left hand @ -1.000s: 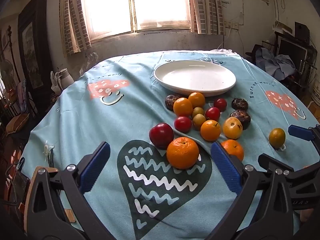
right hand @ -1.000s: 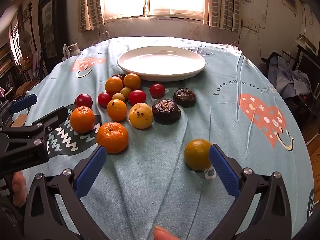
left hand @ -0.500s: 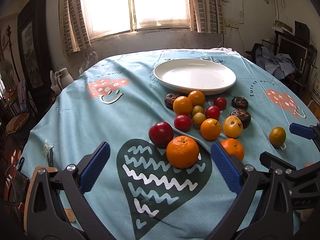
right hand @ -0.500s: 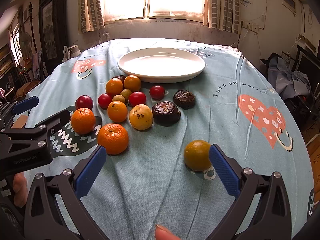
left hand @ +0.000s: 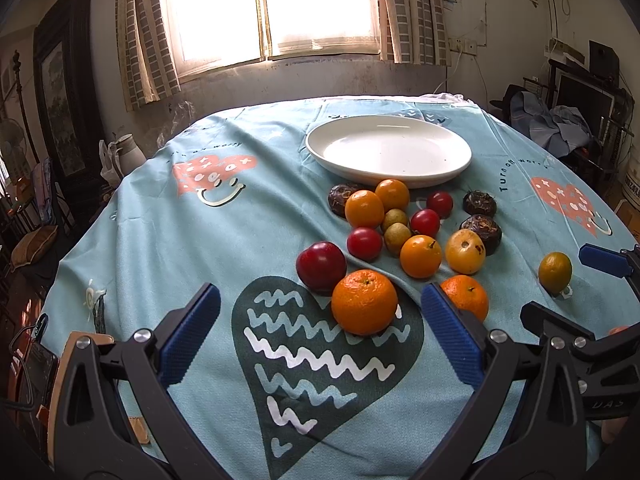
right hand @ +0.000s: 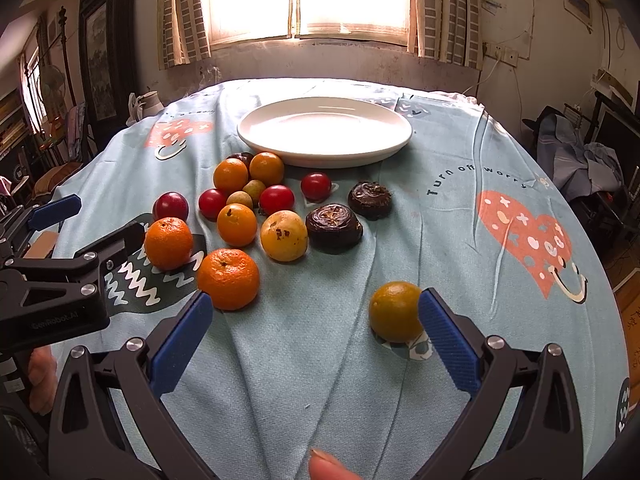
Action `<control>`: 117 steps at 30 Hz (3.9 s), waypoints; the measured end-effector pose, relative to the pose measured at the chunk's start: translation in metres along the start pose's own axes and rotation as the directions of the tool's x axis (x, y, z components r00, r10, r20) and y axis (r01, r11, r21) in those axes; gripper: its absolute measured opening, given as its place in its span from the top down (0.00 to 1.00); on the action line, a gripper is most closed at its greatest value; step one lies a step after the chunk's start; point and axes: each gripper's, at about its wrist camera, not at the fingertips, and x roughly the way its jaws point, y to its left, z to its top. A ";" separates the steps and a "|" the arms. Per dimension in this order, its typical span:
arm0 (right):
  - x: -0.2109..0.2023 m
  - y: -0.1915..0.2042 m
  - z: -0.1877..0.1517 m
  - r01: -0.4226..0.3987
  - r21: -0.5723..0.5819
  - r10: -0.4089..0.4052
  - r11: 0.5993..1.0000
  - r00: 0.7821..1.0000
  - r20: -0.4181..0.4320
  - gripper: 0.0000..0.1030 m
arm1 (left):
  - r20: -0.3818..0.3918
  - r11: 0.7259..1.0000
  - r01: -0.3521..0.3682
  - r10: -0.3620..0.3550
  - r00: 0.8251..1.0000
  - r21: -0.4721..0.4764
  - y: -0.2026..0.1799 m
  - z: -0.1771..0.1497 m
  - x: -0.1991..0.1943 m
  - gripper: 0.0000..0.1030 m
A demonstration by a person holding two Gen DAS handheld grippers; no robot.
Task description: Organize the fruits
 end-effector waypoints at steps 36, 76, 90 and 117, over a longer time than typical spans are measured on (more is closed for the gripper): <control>-0.003 0.001 0.001 -0.002 0.003 0.002 1.000 1.000 0.006 0.01 | -0.006 1.000 0.001 -0.001 1.000 0.004 -0.005 -0.003 0.002 0.02; -0.003 -0.054 -0.003 -0.388 0.266 0.402 0.882 0.916 0.005 0.01 | -0.074 0.986 0.165 -0.166 0.983 -0.026 0.000 -0.010 0.018 0.02; 0.011 -0.059 0.004 -0.310 0.146 0.318 0.939 0.948 -0.033 0.01 | -0.172 0.977 0.209 -0.198 0.965 0.048 0.003 -0.002 0.040 0.02; 0.039 -0.078 -0.008 -0.190 0.238 0.228 0.952 0.963 -0.144 0.34 | -0.249 0.955 0.290 -0.268 0.931 0.054 -0.007 0.000 0.060 0.48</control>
